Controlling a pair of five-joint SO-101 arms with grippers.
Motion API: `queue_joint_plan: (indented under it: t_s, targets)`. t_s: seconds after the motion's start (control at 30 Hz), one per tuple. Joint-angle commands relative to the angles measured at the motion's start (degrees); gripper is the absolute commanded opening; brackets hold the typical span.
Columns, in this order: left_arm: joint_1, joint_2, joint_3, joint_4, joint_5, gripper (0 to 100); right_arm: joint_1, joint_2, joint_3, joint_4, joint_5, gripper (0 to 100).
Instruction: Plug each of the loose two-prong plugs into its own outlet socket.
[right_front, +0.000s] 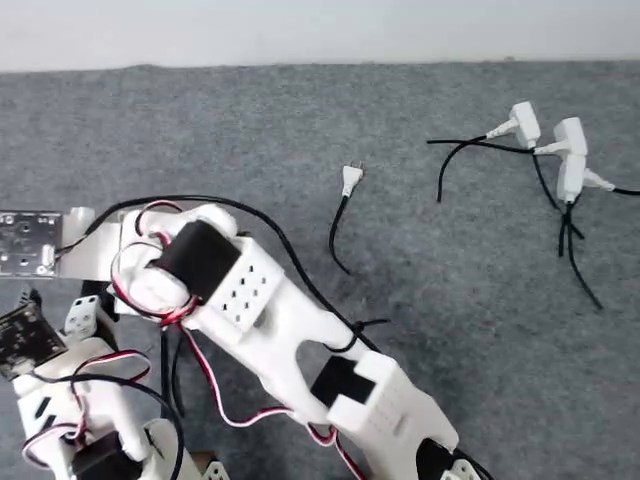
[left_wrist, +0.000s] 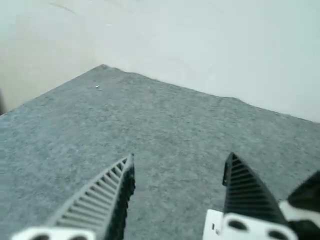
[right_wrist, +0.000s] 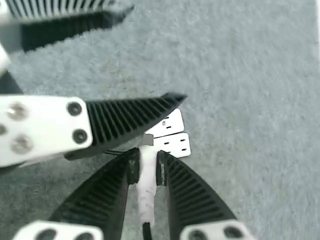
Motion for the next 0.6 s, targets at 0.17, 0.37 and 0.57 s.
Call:
queue_joint_plan:
  t_s: [0.17,0.37,0.57]
  targets:
    - [6.9,-0.9,3.3,-1.1,0.1,29,-0.9,-6.5,0.1,2.2,-1.0,0.9]
    - [6.9,-0.9,3.3,-1.0,0.1,29,-1.0,-6.7,0.0,2.2,-1.0,0.9]
    - [7.0,-0.9,3.2,0.2,0.1,29,-1.0,-6.7,0.0,2.2,-1.0,0.9]
